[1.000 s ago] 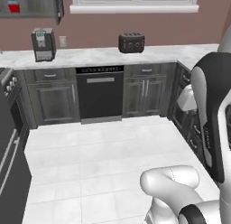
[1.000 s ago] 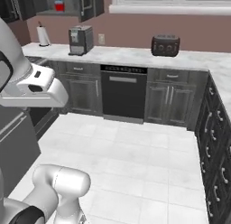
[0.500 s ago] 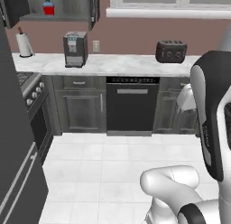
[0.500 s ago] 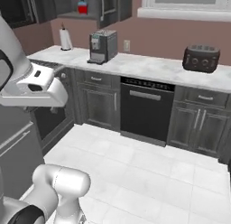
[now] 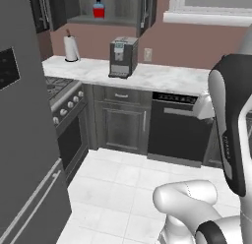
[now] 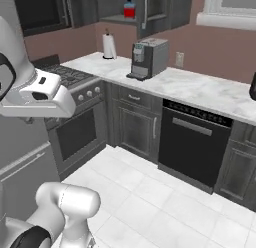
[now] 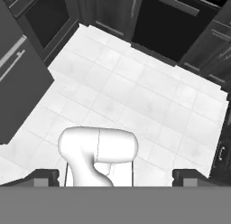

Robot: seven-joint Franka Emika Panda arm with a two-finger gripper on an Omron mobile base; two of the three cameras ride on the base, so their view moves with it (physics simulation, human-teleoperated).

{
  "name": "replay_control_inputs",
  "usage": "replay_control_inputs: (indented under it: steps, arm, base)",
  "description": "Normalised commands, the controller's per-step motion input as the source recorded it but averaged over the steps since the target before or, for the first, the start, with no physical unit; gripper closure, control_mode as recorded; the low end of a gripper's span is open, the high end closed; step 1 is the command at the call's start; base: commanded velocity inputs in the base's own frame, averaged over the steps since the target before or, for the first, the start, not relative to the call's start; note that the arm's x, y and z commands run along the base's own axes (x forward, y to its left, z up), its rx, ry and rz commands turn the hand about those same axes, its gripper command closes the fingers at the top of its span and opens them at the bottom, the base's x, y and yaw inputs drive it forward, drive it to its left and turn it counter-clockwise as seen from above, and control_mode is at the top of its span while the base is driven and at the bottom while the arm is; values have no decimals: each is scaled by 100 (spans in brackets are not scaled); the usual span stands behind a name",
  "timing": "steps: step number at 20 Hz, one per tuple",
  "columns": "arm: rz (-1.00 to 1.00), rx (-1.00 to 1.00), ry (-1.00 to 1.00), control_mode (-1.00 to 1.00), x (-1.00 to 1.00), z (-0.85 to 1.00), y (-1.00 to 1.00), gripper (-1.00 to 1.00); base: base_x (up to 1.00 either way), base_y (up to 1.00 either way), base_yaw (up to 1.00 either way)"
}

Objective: Get the candle and the liquor from the cabinet and move them to the dining counter.

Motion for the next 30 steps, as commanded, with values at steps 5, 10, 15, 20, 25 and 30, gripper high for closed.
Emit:
replay_control_inputs:
  steps: [5,10,15,20,25,30]
  arm:
    - [0,0,0,100,0,0,0,-100]
    - [0,0,0,100,0,0,0,-100]
    - [0,0,0,100,0,0,0,-100]
    - [0,0,0,100,0,0,0,-100]
    - [0,0,0,100,0,0,0,-100]
    - [0,0,0,100,0,0,0,-100]
  base:
    - [59,-1,37]
    - [64,-12,35]
    - [73,-32,19]
    - [91,-34,13]
    - [87,-3,28]
    - [96,0,32]
